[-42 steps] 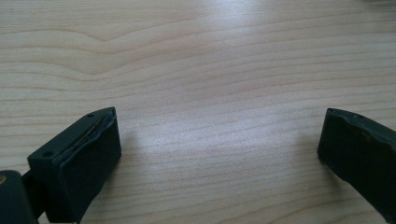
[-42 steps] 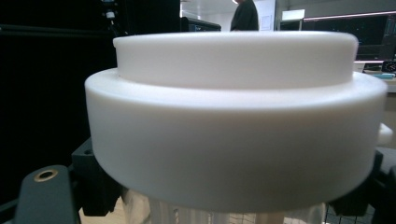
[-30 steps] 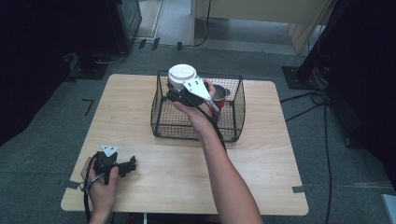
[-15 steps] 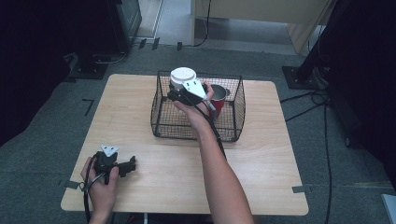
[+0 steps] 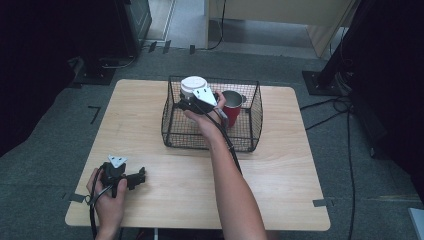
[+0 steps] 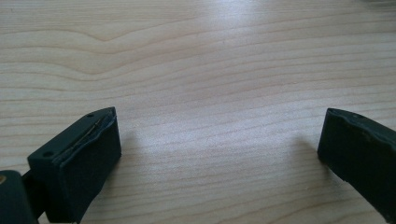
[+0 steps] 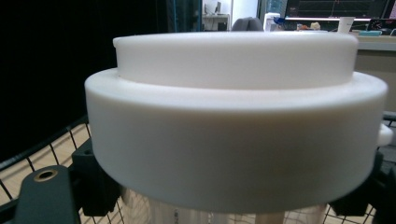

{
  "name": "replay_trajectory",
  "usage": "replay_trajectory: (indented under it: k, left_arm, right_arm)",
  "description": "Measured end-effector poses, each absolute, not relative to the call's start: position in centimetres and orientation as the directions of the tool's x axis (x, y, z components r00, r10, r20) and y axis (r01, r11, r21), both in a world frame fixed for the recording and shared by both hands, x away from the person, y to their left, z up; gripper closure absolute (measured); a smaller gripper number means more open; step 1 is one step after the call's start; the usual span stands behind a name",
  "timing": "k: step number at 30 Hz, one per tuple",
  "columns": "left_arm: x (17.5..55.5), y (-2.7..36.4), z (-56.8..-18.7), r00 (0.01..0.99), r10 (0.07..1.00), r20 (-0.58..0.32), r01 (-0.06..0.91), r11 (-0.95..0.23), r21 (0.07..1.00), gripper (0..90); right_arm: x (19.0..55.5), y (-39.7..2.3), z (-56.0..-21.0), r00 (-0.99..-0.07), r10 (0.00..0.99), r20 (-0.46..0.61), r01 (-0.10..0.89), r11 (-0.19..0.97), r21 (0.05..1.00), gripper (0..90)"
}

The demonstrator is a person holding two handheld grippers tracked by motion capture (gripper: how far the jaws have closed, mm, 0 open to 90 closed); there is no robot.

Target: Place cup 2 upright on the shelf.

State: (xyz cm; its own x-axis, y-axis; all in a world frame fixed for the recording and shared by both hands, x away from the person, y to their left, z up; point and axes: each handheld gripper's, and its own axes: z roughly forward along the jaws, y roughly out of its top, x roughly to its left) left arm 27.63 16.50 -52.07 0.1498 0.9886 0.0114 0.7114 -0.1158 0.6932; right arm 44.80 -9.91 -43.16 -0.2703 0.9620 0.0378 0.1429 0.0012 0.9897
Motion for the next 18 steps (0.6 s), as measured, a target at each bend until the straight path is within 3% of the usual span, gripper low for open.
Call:
replay_trajectory:
  k: [18]
  left_arm:
    - [27.63, 16.50, -52.07, 0.150, 0.989, 0.011, 0.711, -0.116, 0.693, 0.0]
  right_arm:
    - [45.13, -9.78, -43.88, -0.304, 0.952, 0.029, 0.169, 0.024, 0.985, 16.1]
